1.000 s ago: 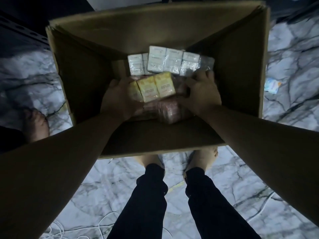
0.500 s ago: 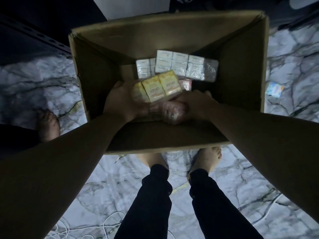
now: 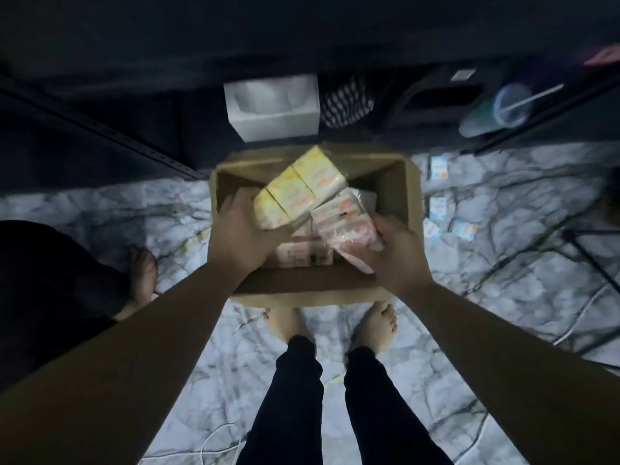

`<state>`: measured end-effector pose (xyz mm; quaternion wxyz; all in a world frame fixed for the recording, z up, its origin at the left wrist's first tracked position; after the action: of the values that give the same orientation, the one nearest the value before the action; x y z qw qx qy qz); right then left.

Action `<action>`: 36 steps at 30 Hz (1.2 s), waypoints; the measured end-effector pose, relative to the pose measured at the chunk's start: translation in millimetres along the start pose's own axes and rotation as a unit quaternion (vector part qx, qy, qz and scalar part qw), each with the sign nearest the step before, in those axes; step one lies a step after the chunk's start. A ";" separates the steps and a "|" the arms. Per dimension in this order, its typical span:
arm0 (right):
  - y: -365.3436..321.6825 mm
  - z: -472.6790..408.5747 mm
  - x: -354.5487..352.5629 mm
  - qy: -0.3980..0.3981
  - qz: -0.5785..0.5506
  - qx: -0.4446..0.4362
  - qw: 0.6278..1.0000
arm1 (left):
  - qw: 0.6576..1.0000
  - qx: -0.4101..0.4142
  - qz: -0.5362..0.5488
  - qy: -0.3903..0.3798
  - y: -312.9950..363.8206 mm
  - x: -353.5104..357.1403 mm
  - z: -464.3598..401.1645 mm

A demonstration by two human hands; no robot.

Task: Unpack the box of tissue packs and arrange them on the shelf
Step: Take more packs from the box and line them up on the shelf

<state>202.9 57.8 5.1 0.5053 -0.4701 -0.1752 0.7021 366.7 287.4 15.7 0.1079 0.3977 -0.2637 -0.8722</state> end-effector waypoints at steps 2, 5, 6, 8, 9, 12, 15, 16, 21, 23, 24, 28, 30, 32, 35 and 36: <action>-33.8 26.3 -34.4 0.025 -0.033 -0.012 0.999 | 1.000 0.014 0.014 0.020 31.8 -28.7 25.8; -86.4 67.5 -88.6 0.046 -0.088 -0.026 0.995 | 0.997 0.052 0.042 0.050 86.1 -76.0 73.4; -104.5 82.2 -107.7 0.055 -0.101 -0.034 0.993 | 0.995 0.068 0.042 0.061 104.9 -92.8 91.1; -140.6 113.1 -146.1 0.076 -0.107 -0.054 0.990 | 0.992 0.094 0.038 0.081 139.7 -124.8 124.8; -158.7 129.1 -165.1 0.089 -0.102 -0.064 0.989 | 0.989 0.109 0.037 0.091 157.0 -141.1 141.8; -204.4 175.3 -214.9 0.123 -0.100 -0.094 0.983 | 0.981 0.146 0.026 0.125 206.3 -189.0 192.4; -244.7 217.3 -259.1 0.158 -0.092 -0.131 0.974 | 0.969 0.185 0.025 0.162 248.7 -232.7 239.9; -258.2 228.0 -273.1 0.169 -0.090 -0.150 0.970 | 0.965 0.195 0.025 0.174 261.0 -246.5 253.0; -331.5 261.2 -330.8 0.194 -0.061 -0.236 0.950 | 0.938 0.238 0.016 0.251 323.8 -314.6 306.3; -361.9 269.5 -351.6 0.203 -0.051 -0.271 0.940 | 0.926 0.254 0.024 0.278 346.5 -337.5 323.4; -376.4 274.5 -361.4 0.211 -0.045 -0.287 0.934 | 0.919 0.264 0.025 0.290 356.5 -347.9 331.8; -432.9 297.5 -398.8 0.246 -0.023 -0.341 0.907 | 0.898 0.282 0.010 0.339 387.7 -389.9 358.7; -460.0 308.1 -414.2 0.267 0.017 -0.368 0.891 | 0.887 0.288 -0.012 0.360 401.2 -412.1 368.9; -482.5 313.9 -428.5 0.291 0.052 -0.380 0.876 | 0.878 0.294 -0.034 0.376 413.8 -435.1 375.2; -514.7 317.8 -444.2 0.319 0.090 -0.397 0.856 | 0.870 0.297 -0.060 0.388 428.3 -469.9 374.8; -524.9 316.4 -448.2 0.323 0.099 -0.401 0.852 | 0.869 0.299 -0.064 0.389 432.2 -480.5 373.5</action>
<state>245.2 -37.1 757.3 0.2289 -0.8469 -0.2214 0.4258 394.4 256.3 761.0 0.0214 0.7338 -0.4229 -0.5313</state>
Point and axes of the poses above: each hand's wrist, its own z-axis away from the middle knuckle, its own x-axis out of the palm, y = z × x, the point moved 10 cm from there along -z, towards the middle knuckle, and after that the axes turned 11 degrees about -y, right-handed, at the moved point
